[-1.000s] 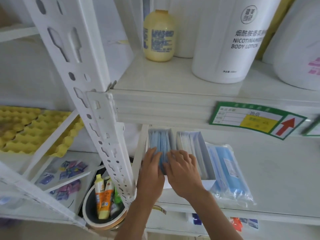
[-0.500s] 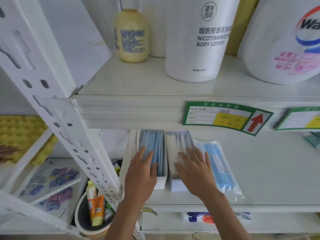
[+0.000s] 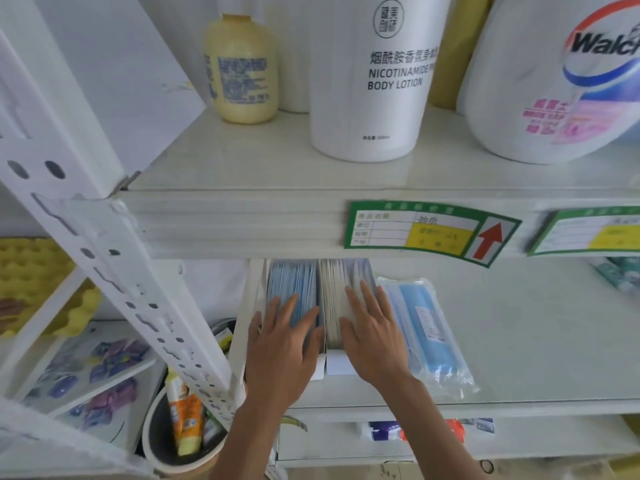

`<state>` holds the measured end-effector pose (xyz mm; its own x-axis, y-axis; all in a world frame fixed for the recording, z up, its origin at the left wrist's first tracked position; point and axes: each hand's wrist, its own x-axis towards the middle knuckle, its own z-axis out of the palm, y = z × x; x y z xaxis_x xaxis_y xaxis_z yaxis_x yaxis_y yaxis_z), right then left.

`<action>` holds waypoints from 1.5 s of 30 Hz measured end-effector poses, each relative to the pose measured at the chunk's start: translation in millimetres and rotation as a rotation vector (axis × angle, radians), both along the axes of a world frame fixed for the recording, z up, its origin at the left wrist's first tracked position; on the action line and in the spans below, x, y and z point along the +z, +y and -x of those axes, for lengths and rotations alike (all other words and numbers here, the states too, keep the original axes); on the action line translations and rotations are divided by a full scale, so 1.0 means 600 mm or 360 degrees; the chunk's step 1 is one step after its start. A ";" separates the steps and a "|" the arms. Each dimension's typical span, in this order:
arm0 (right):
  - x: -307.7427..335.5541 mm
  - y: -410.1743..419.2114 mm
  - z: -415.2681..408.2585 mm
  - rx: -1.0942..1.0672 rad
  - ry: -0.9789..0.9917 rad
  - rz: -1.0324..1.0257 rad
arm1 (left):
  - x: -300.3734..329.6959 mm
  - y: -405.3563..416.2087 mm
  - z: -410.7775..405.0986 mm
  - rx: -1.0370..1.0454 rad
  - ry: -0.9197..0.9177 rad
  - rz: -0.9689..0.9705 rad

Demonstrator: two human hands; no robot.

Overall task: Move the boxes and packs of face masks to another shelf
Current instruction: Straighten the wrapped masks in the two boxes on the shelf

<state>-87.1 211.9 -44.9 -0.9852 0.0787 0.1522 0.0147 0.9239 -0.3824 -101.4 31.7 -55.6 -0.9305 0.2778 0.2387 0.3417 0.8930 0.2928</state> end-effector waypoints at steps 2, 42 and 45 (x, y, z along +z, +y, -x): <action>0.005 -0.003 -0.004 0.0002 0.0104 -0.0008 | -0.004 -0.003 0.004 -0.0024 0.0011 -0.0007; 0.002 0.026 -0.029 -0.0289 -0.0420 0.1864 | -0.012 -0.028 -0.016 0.0506 -0.0782 -0.2106; 0.009 0.039 -0.044 -0.0266 -0.0378 0.1886 | -0.004 -0.027 -0.033 0.0465 -0.0720 -0.2114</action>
